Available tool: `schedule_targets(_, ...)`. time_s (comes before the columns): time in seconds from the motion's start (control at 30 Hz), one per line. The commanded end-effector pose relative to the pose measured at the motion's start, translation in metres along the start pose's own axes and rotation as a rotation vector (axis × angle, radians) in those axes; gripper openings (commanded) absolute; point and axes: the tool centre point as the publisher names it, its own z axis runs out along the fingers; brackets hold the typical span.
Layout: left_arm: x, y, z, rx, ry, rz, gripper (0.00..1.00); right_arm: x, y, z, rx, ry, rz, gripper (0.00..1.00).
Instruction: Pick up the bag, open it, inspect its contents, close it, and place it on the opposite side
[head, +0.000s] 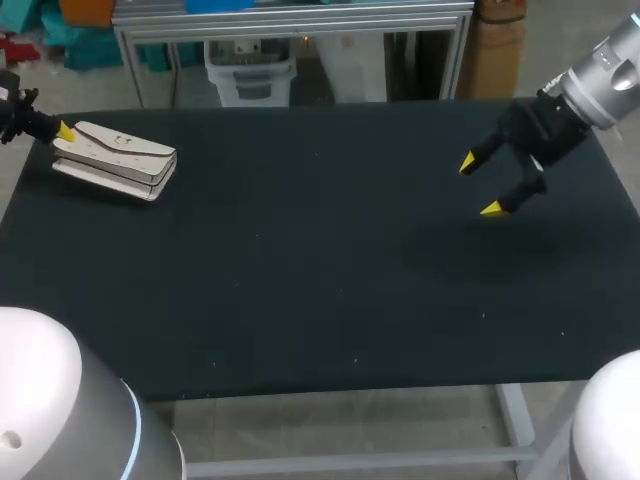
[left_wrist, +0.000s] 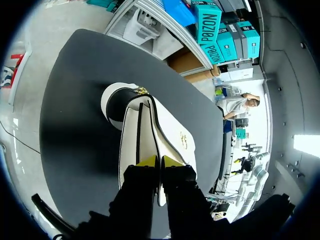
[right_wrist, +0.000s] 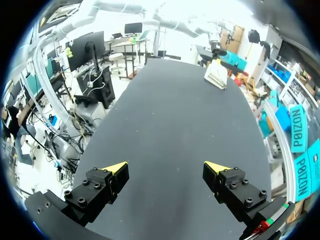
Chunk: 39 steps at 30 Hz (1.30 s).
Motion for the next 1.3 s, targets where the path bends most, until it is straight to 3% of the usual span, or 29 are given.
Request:
schedule_targets(0.03, -0.004, 0.004, 0.005, -0.486, 0.029, -0.004, 0.00, 0.002, 0.000, 0.000, 0.001, -0.004, -0.001, 1.00)
schedule_targets(0.3, 0.002, 0.030, 0.011, -0.444, 0.089, -0.020, 0.00, 0.002, 0.000, 0.000, -0.002, -0.003, -0.004, 1.00)
schedule_targets(0.37, 0.004, 0.034, 0.010, -0.425, 0.091, -0.017, 0.49, 0.003, 0.000, 0.001, -0.002, -0.003, 0.001, 1.00)
schedule_targets(0.4, 0.005, 0.035, 0.008, -0.421, 0.095, -0.015, 0.98, 0.003, 0.000, 0.001, -0.002, -0.003, 0.004, 1.00)
schedule_targets(0.57, 0.013, 0.032, -0.006, -0.390, 0.087, 0.042, 1.00, 0.003, -0.001, 0.001, -0.001, -0.002, 0.008, 1.00)
schedule_targets(0.67, 0.022, 0.019, -0.028, -0.411, 0.006, 0.201, 1.00, 0.003, -0.001, 0.001, -0.001, -0.002, 0.008, 1.00)
schedule_targets(0.73, 0.024, 0.008, -0.042, -0.481, -0.018, 0.340, 1.00, 0.003, -0.001, 0.001, -0.001, -0.002, 0.008, 1.00)
schedule_targets(0.8, 0.022, -0.004, -0.048, -0.630, 0.017, 0.433, 1.00, 0.003, -0.001, 0.001, -0.001, -0.002, 0.008, 1.00)
schedule_targets(0.9, 0.018, -0.019, -0.045, -0.664, -0.065, 0.393, 1.00, 0.003, -0.001, 0.001, -0.001, -0.002, 0.008, 1.00)
schedule_targets(1.07, 0.020, -0.019, -0.043, -0.613, -0.089, 0.386, 1.00, 0.003, -0.001, 0.001, -0.001, -0.002, 0.008, 1.00)
schedule_targets(1.3, 0.020, -0.012, -0.049, -0.546, -0.115, 0.386, 1.00, 0.006, -0.006, 0.022, 0.040, -0.066, 0.138, 1.00)
